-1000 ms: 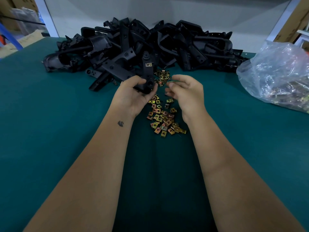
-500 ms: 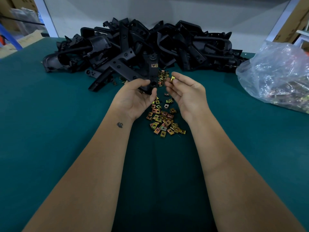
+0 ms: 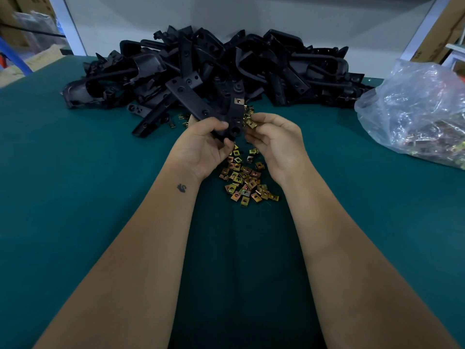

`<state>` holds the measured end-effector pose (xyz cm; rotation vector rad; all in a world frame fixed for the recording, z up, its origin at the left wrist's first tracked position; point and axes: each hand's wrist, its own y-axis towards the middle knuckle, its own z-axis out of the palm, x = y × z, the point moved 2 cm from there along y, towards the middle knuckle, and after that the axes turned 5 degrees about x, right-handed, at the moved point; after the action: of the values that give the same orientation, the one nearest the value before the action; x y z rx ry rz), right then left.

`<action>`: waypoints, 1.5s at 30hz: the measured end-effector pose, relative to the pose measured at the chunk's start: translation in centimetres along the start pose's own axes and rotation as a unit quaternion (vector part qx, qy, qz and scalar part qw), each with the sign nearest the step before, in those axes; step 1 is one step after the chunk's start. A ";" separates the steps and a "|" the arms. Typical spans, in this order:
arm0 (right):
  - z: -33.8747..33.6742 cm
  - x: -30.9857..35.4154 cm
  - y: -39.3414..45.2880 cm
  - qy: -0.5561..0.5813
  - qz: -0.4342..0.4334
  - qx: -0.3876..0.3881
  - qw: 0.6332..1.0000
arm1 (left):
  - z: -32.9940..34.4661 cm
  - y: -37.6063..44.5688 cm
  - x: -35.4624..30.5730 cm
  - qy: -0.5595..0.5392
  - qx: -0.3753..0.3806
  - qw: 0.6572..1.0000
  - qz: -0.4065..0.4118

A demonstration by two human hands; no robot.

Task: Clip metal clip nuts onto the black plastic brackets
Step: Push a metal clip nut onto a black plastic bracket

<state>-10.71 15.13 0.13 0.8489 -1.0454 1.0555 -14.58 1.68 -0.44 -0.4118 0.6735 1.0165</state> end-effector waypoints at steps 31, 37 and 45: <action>0.2 0.0 -0.1 0.048 -0.007 0.035 0.998 | 0.3 -0.4 -0.1 0.024 0.005 0.999 0.020; 0.1 0.0 -0.1 0.054 -0.003 0.037 0.998 | 0.3 -0.4 -0.1 0.033 0.000 0.999 0.026; 0.6 -0.3 -0.1 0.048 0.001 0.042 0.998 | 0.3 -0.4 -0.2 0.040 0.007 0.998 0.041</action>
<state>-10.80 14.45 0.03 0.8560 -0.9268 1.1361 -14.19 1.58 -0.10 -0.4169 0.7749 1.0766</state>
